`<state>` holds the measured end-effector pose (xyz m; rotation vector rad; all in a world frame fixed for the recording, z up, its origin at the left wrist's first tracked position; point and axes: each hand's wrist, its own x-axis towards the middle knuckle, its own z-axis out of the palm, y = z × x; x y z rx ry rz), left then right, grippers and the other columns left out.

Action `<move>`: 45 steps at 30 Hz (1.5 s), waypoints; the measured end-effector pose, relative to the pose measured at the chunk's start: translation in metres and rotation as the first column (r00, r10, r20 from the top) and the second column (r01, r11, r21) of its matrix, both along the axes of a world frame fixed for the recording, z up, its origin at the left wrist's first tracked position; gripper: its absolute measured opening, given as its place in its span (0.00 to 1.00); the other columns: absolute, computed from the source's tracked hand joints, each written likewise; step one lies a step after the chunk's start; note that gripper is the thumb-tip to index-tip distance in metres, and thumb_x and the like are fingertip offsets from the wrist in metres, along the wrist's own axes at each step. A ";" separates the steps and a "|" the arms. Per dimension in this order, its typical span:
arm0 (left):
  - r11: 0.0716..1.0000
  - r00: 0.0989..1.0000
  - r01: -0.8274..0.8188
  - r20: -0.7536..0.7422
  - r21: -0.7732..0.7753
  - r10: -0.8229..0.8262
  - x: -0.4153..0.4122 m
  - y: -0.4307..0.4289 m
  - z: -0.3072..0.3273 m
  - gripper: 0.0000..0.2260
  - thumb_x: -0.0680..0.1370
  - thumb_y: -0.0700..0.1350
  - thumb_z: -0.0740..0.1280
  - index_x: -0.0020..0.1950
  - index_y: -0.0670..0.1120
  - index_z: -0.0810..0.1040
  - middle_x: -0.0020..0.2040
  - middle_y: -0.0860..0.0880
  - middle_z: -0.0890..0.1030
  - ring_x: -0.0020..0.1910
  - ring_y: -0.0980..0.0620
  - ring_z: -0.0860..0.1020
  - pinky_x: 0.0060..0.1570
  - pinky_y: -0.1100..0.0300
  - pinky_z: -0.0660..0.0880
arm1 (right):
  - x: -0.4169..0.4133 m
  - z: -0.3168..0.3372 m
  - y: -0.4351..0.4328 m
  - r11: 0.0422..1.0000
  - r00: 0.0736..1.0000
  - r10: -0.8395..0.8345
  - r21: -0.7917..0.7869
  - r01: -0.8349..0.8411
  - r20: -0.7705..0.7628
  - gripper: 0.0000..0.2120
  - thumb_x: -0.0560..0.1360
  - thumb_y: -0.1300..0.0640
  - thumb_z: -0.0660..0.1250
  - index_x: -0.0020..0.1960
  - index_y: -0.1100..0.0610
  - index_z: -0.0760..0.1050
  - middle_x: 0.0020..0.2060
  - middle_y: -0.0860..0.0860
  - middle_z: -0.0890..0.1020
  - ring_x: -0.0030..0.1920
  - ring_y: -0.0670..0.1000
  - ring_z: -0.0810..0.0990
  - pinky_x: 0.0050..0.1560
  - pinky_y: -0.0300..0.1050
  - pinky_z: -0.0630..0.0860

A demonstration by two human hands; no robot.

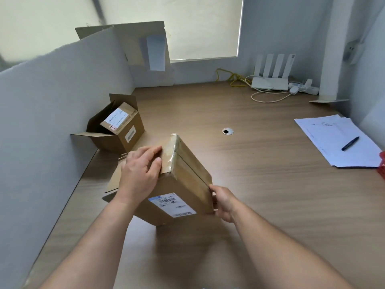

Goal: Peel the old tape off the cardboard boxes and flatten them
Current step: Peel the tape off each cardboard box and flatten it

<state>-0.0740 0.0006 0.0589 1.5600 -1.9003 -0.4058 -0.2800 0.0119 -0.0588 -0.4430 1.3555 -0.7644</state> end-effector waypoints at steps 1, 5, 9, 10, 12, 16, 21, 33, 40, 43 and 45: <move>1.000 0.999 0.016 0.033 0.007 -0.016 -0.001 0.003 -0.004 0.19 0.80 0.53 0.58 0.70 0.51 0.73 0.69 0.51 0.72 0.68 0.50 0.64 0.68 0.50 0.59 | 0.001 -0.008 0.004 0.999 0.997 0.047 0.029 -0.046 -0.058 0.15 0.81 0.50 0.53 0.53 0.59 0.74 0.43 0.57 0.79 0.39 0.56 0.78 0.33 0.47 0.77; 0.988 0.943 0.091 0.308 0.124 -0.125 -0.014 0.007 -0.020 0.25 0.79 0.63 0.52 0.75 0.59 0.63 0.77 0.54 0.58 0.74 0.53 0.53 0.71 0.51 0.51 | -0.001 -0.028 0.006 0.980 0.944 0.188 0.110 -0.163 -0.271 0.16 0.79 0.46 0.53 0.45 0.57 0.71 0.40 0.58 0.75 0.29 0.54 0.72 0.29 0.41 0.70; 0.980 0.846 0.101 0.503 0.171 -0.175 -0.029 0.003 -0.030 0.30 0.76 0.69 0.43 0.77 0.63 0.52 0.78 0.57 0.52 0.75 0.55 0.47 0.70 0.52 0.48 | -0.011 -0.033 -0.002 0.976 0.893 0.216 0.117 -0.184 -0.394 0.14 0.78 0.48 0.59 0.45 0.59 0.71 0.38 0.58 0.75 0.30 0.55 0.74 0.31 0.43 0.72; 0.982 0.831 0.100 0.529 0.162 -0.172 -0.030 0.001 -0.031 0.30 0.76 0.70 0.43 0.77 0.63 0.51 0.78 0.57 0.53 0.74 0.54 0.48 0.70 0.51 0.49 | -0.014 -0.032 -0.004 0.979 0.892 0.200 0.107 -0.171 -0.406 0.13 0.78 0.50 0.60 0.45 0.60 0.71 0.37 0.59 0.75 0.30 0.55 0.74 0.32 0.44 0.73; 0.985 0.799 0.094 0.579 0.148 -0.163 -0.030 -0.003 -0.030 0.33 0.74 0.71 0.41 0.77 0.63 0.51 0.77 0.56 0.55 0.73 0.52 0.49 0.68 0.51 0.50 | -0.021 -0.026 -0.009 0.991 0.901 0.134 0.050 -0.124 -0.413 0.09 0.77 0.54 0.62 0.45 0.60 0.72 0.37 0.58 0.76 0.31 0.55 0.75 0.34 0.44 0.74; 0.986 0.779 0.096 0.607 0.134 -0.158 -0.031 -0.015 -0.027 0.35 0.71 0.70 0.40 0.77 0.61 0.56 0.73 0.56 0.60 0.71 0.51 0.53 0.67 0.50 0.53 | -0.029 -0.003 -0.023 0.983 0.940 -0.041 -0.182 -0.023 -0.339 0.04 0.76 0.58 0.63 0.44 0.57 0.74 0.36 0.53 0.78 0.32 0.50 0.75 0.33 0.41 0.70; 0.981 0.820 0.151 0.538 0.124 -0.195 -0.030 -0.015 -0.031 0.32 0.75 0.65 0.39 0.77 0.58 0.57 0.77 0.58 0.57 0.75 0.56 0.48 0.71 0.53 0.45 | -0.028 0.033 -0.041 0.916 0.989 -0.091 -0.400 0.038 -0.113 0.07 0.76 0.56 0.63 0.48 0.54 0.80 0.42 0.50 0.81 0.41 0.48 0.77 0.41 0.43 0.72; 0.969 0.807 0.182 0.539 0.166 -0.243 -0.028 -0.020 -0.037 0.28 0.79 0.63 0.38 0.78 0.57 0.48 0.78 0.60 0.45 0.76 0.61 0.39 0.74 0.56 0.36 | -0.034 0.056 -0.058 0.827 0.987 0.151 -0.555 -0.091 0.063 0.08 0.75 0.62 0.62 0.45 0.59 0.80 0.46 0.55 0.82 0.48 0.52 0.79 0.55 0.49 0.73; 0.971 0.819 0.174 0.524 0.163 -0.234 -0.030 -0.021 -0.036 0.31 0.75 0.64 0.36 0.78 0.57 0.49 0.78 0.60 0.46 0.76 0.61 0.41 0.74 0.56 0.37 | -0.039 0.058 -0.059 0.815 0.985 0.161 -0.571 -0.094 0.067 0.06 0.73 0.68 0.65 0.45 0.60 0.78 0.45 0.54 0.83 0.46 0.50 0.81 0.56 0.51 0.76; 0.973 0.825 0.170 0.519 0.155 -0.226 -0.030 -0.020 -0.036 0.31 0.76 0.64 0.36 0.78 0.58 0.50 0.78 0.60 0.47 0.76 0.61 0.42 0.74 0.56 0.37 | -0.039 0.060 -0.059 0.819 0.991 0.121 -0.571 -0.064 0.063 0.06 0.73 0.69 0.65 0.42 0.60 0.78 0.43 0.54 0.83 0.44 0.49 0.81 0.55 0.50 0.76; 0.976 0.827 0.163 0.520 0.146 -0.216 -0.030 -0.020 -0.037 0.31 0.76 0.64 0.36 0.78 0.58 0.51 0.78 0.60 0.48 0.76 0.61 0.42 0.74 0.56 0.38 | -0.038 0.063 -0.058 0.817 0.994 0.102 -0.572 -0.070 0.024 0.06 0.73 0.69 0.66 0.41 0.60 0.77 0.40 0.53 0.82 0.43 0.48 0.80 0.54 0.49 0.75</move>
